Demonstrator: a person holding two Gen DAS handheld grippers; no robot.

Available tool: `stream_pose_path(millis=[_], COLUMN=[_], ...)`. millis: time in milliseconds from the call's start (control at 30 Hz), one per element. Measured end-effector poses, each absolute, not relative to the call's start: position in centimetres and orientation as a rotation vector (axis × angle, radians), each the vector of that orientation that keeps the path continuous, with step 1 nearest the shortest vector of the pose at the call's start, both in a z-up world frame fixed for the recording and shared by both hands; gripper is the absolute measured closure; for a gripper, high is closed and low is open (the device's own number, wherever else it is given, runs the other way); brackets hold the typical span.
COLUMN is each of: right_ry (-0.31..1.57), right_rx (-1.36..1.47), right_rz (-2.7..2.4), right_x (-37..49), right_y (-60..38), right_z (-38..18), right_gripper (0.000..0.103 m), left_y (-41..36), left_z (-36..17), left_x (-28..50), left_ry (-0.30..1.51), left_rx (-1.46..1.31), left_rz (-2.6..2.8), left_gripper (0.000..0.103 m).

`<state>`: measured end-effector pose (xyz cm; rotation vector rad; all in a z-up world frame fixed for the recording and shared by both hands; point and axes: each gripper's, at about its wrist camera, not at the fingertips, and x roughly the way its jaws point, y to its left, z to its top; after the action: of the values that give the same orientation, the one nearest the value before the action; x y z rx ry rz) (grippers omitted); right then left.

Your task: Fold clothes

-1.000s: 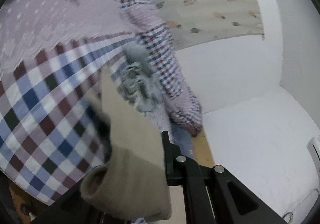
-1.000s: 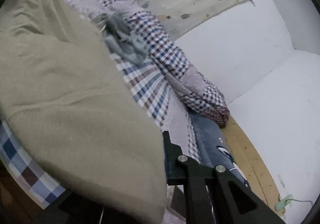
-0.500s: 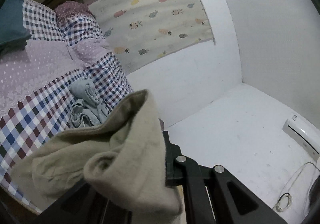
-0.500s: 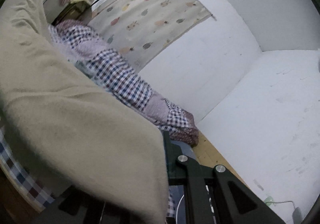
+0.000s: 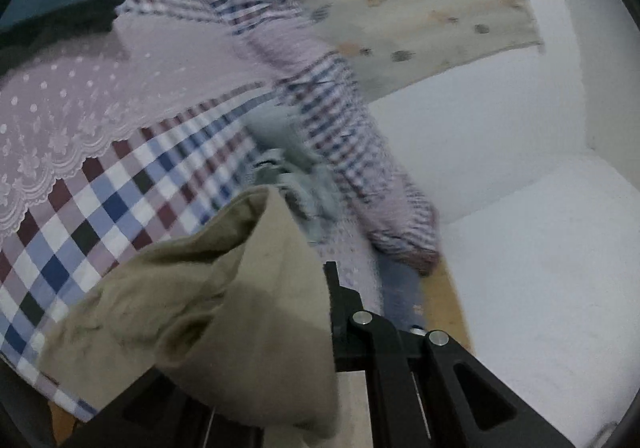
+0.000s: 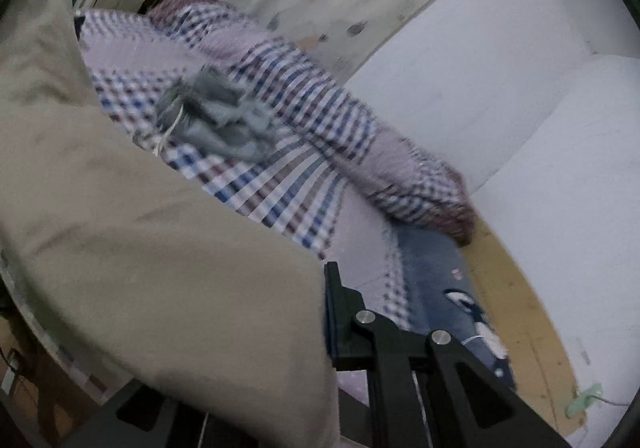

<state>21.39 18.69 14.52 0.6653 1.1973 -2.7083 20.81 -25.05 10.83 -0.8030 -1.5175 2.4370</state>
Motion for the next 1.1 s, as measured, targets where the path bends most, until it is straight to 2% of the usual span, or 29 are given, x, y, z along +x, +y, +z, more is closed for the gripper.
stream_pose_path(millis=[167, 333, 467, 567, 733, 767, 800, 833, 867, 933, 1000, 1100], right_ry=[1.213, 1.151, 1.028, 0.905, 0.704, 0.680, 0.652, 0.619, 0.563, 0.409, 0.352, 0.262], right_rx=[0.784, 0.991, 1.189, 1.330, 1.452, 1.462, 1.473, 1.482, 1.489, 1.493, 1.491, 1.487], right_rz=[-2.638, -2.508, -2.369, -2.287, -2.238, -2.244, -2.263, -2.299, -2.338, -2.414, -2.471, -2.555], right_x=[15.2, 8.6, 3.4, -0.2, -3.8, -4.2, -4.6, -5.1, -5.5, -6.1, -5.8, -5.5], right_y=[18.2, 18.8, 19.6, 20.4, 22.3, 22.8, 23.4, 24.1, 25.0, 26.9, 27.7, 28.9], right_z=[12.0, 9.4, 6.4, 4.0, 2.0, 1.8, 1.8, 1.9, 2.2, 2.7, 3.2, 3.8], right_gripper=[0.097, 0.097, 0.096, 0.094, 0.079, 0.066, 0.046, 0.037, 0.022, 0.019, 0.019, 0.018], left_y=[-25.1, -25.5, -25.7, -25.6, -26.0, -26.2, -26.3, -26.3, -26.4, -26.7, -26.9, -27.2], left_z=[9.3, 5.3, 1.4, -0.5, -2.2, -2.2, -2.1, -1.9, -1.6, -1.0, -0.3, 0.8], left_x=[15.5, 9.6, 6.6, 5.3, 4.4, 4.4, 4.4, 4.6, 4.8, 5.7, 6.2, 6.9], left_ry=[-1.548, -1.641, -1.683, -1.641, -1.619, -1.635, -1.648, -1.659, -1.670, -1.699, -1.722, -1.724], left_rx=[-0.894, -1.071, -1.179, -1.256, -1.289, -1.278, -1.259, -1.227, -1.191, -1.118, -1.052, -0.997], left_rz=[2.457, 2.422, 2.418, 2.440, 2.397, 2.381, 2.368, 2.358, 2.350, 2.325, 2.304, 2.293], left_gripper=[0.100, 0.100, 0.100, 0.100, 0.099, 0.098, 0.096, 0.094, 0.092, 0.081, 0.072, 0.068])
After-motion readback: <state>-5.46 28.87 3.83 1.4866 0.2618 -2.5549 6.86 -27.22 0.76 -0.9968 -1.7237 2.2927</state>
